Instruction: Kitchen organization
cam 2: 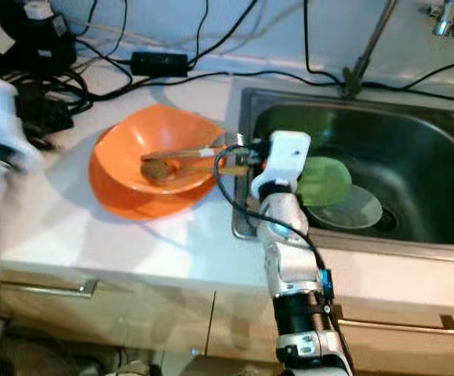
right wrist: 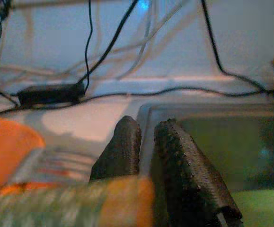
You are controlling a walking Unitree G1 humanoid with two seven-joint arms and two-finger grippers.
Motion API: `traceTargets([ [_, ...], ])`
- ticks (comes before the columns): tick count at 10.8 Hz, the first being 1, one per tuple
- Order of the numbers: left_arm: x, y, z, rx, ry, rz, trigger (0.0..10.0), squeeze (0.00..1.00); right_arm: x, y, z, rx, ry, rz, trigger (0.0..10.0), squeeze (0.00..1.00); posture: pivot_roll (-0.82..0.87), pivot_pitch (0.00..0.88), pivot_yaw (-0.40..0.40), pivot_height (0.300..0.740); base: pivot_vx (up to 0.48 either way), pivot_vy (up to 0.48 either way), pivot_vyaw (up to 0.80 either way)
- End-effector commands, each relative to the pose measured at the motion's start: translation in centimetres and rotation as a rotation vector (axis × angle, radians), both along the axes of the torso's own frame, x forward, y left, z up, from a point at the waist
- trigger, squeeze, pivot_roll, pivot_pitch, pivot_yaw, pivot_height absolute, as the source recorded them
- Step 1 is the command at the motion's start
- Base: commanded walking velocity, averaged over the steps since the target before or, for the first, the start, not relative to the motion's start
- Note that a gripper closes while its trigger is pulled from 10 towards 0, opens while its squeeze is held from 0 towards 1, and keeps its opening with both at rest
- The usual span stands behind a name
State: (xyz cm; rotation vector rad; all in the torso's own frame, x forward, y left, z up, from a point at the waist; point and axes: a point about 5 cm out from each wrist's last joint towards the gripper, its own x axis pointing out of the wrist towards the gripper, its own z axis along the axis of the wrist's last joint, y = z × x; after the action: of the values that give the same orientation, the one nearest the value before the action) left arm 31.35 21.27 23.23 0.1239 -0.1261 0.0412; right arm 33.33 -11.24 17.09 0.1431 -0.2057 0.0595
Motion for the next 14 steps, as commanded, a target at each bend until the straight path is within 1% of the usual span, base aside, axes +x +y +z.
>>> traceTargets([
  [1, 0.3, -0.9, -0.7, 0.021, -0.025, -0.019, 10.0, 0.00, -0.1, -0.6, 1.7, 0.006, -0.082, -0.023, 10.0, 0.00, -0.02, 0.000, -0.026, 0.740, 0.000, 0.000, 0.00],
  [2, 0.6, -1.7, -1.5, 0.021, -0.033, -0.045, 10.0, 0.00, -0.1, -1.1, 2.2, -0.004, -0.102, -0.044, 10.0, 0.00, -0.03, 0.000, -0.025, 0.740, 0.000, 0.000, 0.00],
  [4, 1.0, -2.2, -2.1, -0.005, -0.027, -0.051, 10.0, 0.00, -0.1, -1.5, 1.8, -0.040, -0.075, -0.055, 10.0, 0.00, -0.05, 0.000, -0.015, 0.740, 0.000, 0.000, 0.00],
  [5, 1.1, -2.4, -2.3, -0.002, -0.034, -0.058, 10.0, 0.00, -0.2, -1.5, 1.3, -0.048, -0.059, -0.053, 10.0, 0.00, -0.04, 0.003, -0.018, 0.740, 0.000, 0.000, 0.00],
  [7, 1.2, -2.6, -2.6, -0.002, -0.055, -0.061, 10.0, 0.00, -0.3, -1.8, 1.1, -0.056, -0.050, -0.061, 10.0, 0.00, -0.05, 0.002, -0.018, 0.740, 0.000, 0.000, 0.00],
  [8, 1.2, -2.9, -2.6, 0.002, -0.067, -0.068, 10.0, 0.00, -0.2, -2.8, 1.2, -0.068, -0.047, -0.098, 10.0, 0.00, -0.05, 0.002, -0.018, 0.740, 0.000, 0.000, 0.00],
  [9, 1.3, -3.0, -2.5, 0.007, -0.084, -0.064, 10.0, 0.00, -0.3, -4.2, 1.2, -0.082, -0.047, -0.143, 10.0, 0.00, -0.05, 0.002, -0.018, 0.740, 0.000, 0.000, 0.00],
  [10, 1.3, -2.9, -2.5, 0.012, -0.089, -0.058, 10.0, 0.00, -0.3, -4.6, 1.3, -0.085, -0.049, -0.157, 10.0, 0.00, -0.05, 0.002, -0.018, 0.740, 0.000, 0.000, 0.00],
  [11, 1.3, -2.9, -2.5, 0.016, -0.094, -0.051, 10.0, 0.00, -0.3, -4.7, 1.4, -0.087, -0.055, -0.156, 10.0, 0.00, -0.06, 0.004, -0.017, 0.740, 0.000, -0.240, 0.00],
  [12, 1.4, -2.9, -2.5, 0.017, -0.099, -0.054, 10.0, 0.00, -0.3, -4.4, 1.6, -0.086, -0.061, -0.147, 10.0, 0.00, -0.06, 0.004, -0.017, 0.740, 0.000, -0.255, 0.00],
  [13, 1.4, -3.1, -2.5, 0.021, -0.107, -0.055, 10.0, 0.00, -0.3, -3.7, 1.6, -0.089, -0.065, -0.125, 10.0, 0.00, -0.06, 0.001, -0.016, 0.740, 0.000, -0.255, 0.00],
  [14, 1.5, -3.0, -2.4, 0.022, -0.112, -0.052, 10.0, 0.00, -0.3, -3.5, 1.6, -0.092, -0.067, -0.116, 10.0, 0.00, -0.06, 0.000, -0.018, 0.740, 0.000, -0.255, 0.00],
])
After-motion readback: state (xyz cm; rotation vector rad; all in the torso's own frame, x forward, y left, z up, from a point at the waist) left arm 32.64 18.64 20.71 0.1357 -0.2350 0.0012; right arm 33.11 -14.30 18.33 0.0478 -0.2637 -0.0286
